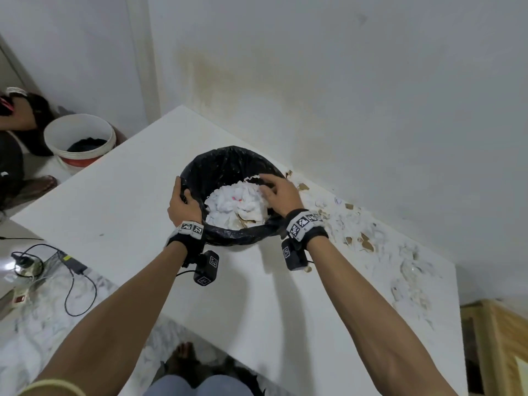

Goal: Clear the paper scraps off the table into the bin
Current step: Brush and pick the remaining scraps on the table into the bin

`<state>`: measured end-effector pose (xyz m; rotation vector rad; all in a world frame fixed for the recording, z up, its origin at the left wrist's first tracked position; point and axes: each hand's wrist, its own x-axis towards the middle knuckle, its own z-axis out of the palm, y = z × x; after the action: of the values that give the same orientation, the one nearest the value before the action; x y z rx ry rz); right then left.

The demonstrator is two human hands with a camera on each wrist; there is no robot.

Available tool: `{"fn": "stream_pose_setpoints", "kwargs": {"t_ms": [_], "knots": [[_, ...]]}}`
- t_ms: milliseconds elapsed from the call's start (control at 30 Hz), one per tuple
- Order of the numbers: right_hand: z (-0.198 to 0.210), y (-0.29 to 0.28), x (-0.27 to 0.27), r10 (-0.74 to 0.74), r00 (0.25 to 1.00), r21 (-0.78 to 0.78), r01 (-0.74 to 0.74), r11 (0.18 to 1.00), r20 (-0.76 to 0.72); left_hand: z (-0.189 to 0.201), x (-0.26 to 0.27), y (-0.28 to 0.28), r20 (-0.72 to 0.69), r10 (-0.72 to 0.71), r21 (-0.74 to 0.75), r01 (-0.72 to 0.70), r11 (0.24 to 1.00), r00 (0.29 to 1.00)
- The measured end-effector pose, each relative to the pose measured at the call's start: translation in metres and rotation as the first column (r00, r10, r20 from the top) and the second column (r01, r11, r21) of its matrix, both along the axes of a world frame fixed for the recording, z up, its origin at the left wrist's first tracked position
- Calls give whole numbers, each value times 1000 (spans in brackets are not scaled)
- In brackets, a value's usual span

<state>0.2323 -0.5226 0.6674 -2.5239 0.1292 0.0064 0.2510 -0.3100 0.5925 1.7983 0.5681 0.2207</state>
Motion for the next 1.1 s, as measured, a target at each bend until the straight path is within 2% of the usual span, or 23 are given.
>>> {"fn": "stream_pose_setpoints", "kwargs": {"t_ms": [133,200,267,333,433,500,667,767,900,967,1100], "knots": [[-11,-44,-23,-192,973,10,192,981,128,-2,2,7,16,14,-21,-14,1000,1000],[-32,-66,-41,-314,941,12,316,949,128,-3,3,10,17,35,-38,-35,999,999],[-63,-86,-63,-424,905,-30,424,905,31,-5,3,14,18,51,-48,-50,998,999],[-99,-99,-87,-474,869,-112,462,880,-143,-7,2,17,33,62,-47,-61,997,998],[-150,-102,-119,-440,776,-175,406,897,-453,-12,-1,21,52,103,-55,-100,993,993],[-177,-98,-133,-395,730,-197,346,917,-558,-14,-5,22,54,147,-44,-144,989,988],[-211,-74,-143,-353,761,-148,326,934,-545,-21,-13,23,64,226,15,-228,974,972],[-219,-68,-134,-363,780,-256,264,930,-511,-23,-20,21,69,282,20,-284,959,957],[-218,-80,-123,-140,945,-293,49,955,-296,-26,-24,17,86,328,44,-333,942,941],[-218,-91,-121,-55,971,-314,-22,949,-234,-27,-25,15,85,347,53,-352,934,934],[-221,-111,-120,101,976,-295,-155,943,-191,-28,-28,13,95,380,44,-385,922,920]]}}
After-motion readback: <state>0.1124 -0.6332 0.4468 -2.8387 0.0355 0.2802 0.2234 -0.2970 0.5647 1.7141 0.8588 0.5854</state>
